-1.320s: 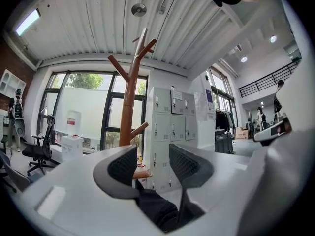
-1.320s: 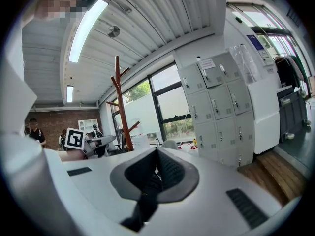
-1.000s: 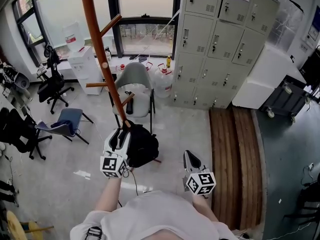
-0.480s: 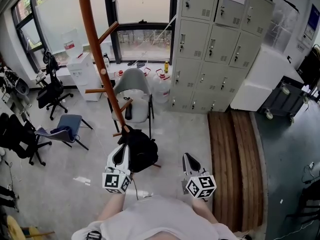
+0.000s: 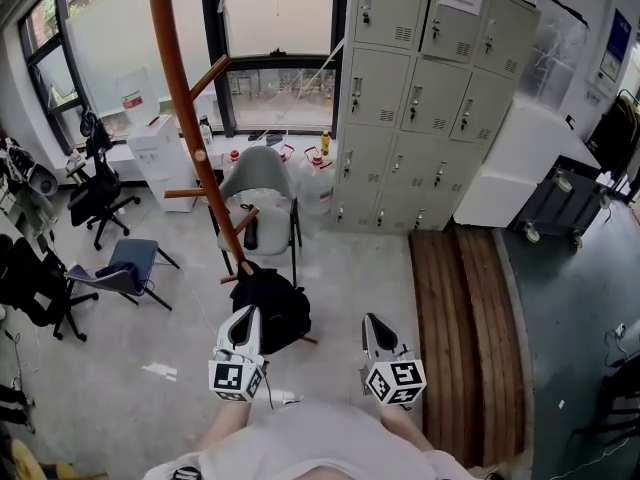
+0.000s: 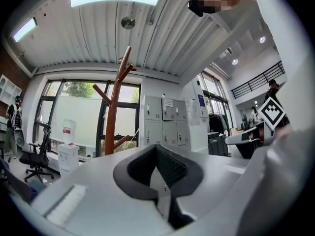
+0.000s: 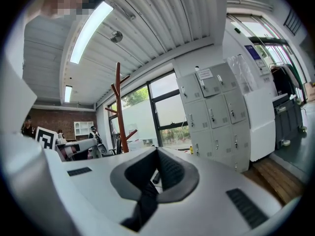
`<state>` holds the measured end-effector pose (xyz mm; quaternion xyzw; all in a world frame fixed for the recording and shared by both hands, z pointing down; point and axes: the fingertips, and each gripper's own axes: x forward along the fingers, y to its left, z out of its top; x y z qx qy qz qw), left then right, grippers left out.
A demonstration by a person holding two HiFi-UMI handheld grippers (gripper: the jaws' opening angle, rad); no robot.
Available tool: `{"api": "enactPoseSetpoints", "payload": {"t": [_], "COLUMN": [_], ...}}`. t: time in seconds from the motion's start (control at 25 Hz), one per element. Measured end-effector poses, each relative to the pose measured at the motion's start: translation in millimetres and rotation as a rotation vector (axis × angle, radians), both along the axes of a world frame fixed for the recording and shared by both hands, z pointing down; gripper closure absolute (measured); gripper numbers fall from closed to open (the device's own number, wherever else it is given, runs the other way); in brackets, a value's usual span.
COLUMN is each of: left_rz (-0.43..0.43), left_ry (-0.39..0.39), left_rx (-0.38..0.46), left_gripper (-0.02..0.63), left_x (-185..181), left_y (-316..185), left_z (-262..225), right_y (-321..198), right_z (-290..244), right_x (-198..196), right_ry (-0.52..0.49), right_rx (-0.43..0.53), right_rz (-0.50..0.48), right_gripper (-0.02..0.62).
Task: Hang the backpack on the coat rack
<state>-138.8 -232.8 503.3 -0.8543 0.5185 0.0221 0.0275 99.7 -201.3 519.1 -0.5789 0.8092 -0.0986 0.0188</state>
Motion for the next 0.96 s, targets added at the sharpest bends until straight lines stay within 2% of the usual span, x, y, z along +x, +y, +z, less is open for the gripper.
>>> {"api": "enactPoseSetpoints", "payload": {"t": [0.36,0.68,0.96], "left_rz": [0.008,0.03,0.034], "left_ry": [0.051,0.031,0.048], "left_rx": [-0.064,-0.087,-0.112], "left_gripper": [0.595,0.595,0.595], "left_x": [1.1,8.5,10.8], "left_y": [-3.0,-0.1,0.7], "left_z": [8.4,16.2,24.6], "right_y": [-0.7,-1.1,-1.7], "right_z": [-0.6,0.1,1.7], "right_x": [0.4,0.7,0.2], "right_ry": [-0.002,0.006,0.003], "right_rx": [0.004,0.005,0.006], "right_rz": [-0.005,-0.005,-0.004], "right_gripper": [0.588,0.588,0.588]}}
